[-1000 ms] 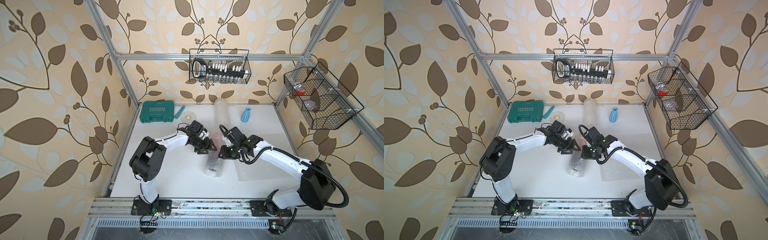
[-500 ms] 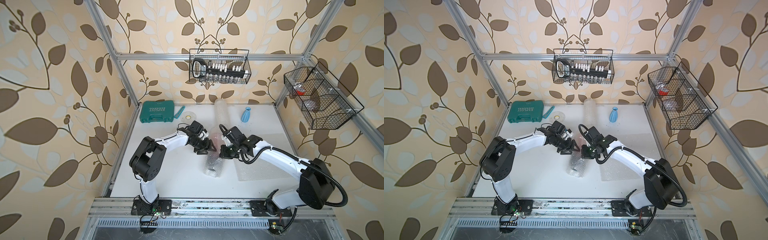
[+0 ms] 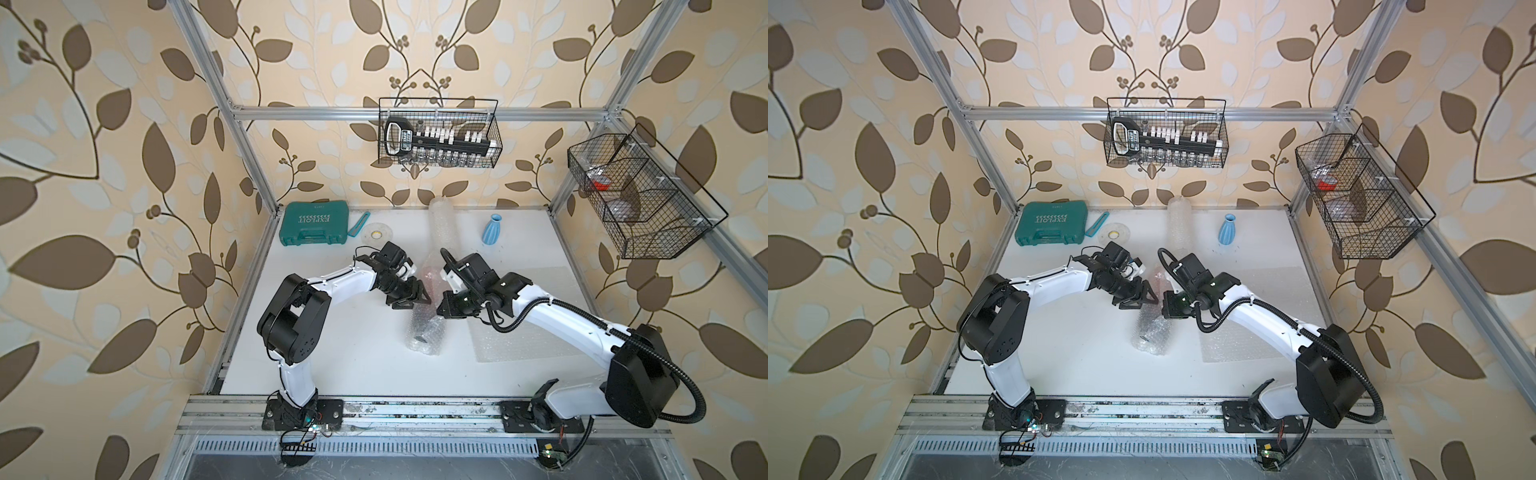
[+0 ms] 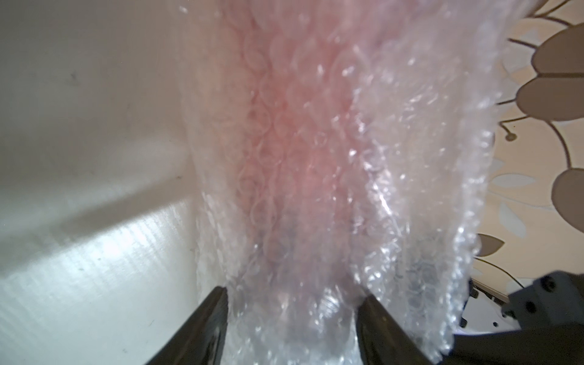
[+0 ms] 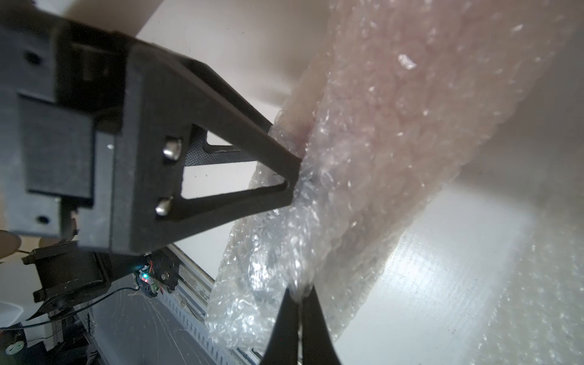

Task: Unwrap the vase from the bubble wrap
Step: Unwrap the bubble wrap at the center of the board.

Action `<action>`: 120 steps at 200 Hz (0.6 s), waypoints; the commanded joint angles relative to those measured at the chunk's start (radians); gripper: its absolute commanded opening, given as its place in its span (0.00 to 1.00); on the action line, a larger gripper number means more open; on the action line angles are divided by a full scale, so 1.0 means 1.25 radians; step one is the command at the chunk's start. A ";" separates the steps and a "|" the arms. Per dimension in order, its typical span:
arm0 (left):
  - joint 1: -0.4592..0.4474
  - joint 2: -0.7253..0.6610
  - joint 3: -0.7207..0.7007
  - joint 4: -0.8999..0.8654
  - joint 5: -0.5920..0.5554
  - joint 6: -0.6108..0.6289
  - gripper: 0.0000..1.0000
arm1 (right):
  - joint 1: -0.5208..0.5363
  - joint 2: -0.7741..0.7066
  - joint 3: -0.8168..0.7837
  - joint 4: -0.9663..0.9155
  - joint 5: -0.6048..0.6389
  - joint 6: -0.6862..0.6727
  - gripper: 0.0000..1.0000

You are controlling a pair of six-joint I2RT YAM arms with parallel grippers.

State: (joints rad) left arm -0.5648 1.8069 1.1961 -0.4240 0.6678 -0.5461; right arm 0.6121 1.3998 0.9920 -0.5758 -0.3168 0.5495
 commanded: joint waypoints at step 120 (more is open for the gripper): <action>-0.014 -0.004 -0.050 -0.076 -0.117 0.044 0.62 | -0.082 -0.111 -0.106 0.079 -0.137 -0.019 0.00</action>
State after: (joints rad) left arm -0.5709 1.7943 1.1820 -0.4126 0.6422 -0.5262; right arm 0.5182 1.3113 0.8864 -0.4988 -0.4519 0.5255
